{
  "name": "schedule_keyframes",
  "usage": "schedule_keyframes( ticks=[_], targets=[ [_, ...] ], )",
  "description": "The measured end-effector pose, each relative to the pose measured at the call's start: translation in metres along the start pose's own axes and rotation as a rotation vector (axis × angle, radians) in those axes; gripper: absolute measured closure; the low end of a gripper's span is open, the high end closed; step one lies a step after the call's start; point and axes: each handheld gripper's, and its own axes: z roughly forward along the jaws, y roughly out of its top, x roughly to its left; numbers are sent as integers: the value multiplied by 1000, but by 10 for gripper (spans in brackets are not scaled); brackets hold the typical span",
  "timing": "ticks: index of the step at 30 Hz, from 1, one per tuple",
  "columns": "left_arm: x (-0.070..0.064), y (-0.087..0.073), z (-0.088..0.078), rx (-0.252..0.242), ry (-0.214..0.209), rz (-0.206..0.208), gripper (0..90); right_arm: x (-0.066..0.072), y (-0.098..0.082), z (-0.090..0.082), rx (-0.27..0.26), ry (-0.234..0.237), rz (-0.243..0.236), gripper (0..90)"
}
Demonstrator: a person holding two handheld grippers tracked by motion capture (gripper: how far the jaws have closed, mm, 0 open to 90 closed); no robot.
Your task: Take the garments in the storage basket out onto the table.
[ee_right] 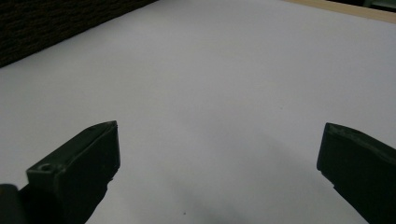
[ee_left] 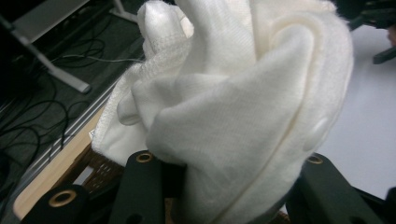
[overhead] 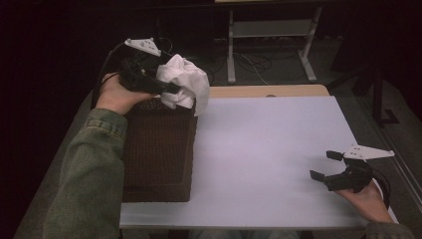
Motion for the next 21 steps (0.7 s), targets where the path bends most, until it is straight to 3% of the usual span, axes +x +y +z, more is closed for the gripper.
schedule_keyframes(
  ticks=[7, 21],
  targets=[
    [-12, 9, 12, 4, -34, 48, 591, 0, 0, 0, 0, 2, 0, 0],
    [-30, 22, 40, 3, -90, 90, 588, 1, 0, 0, 3, 5, -6, 0]
  ],
)
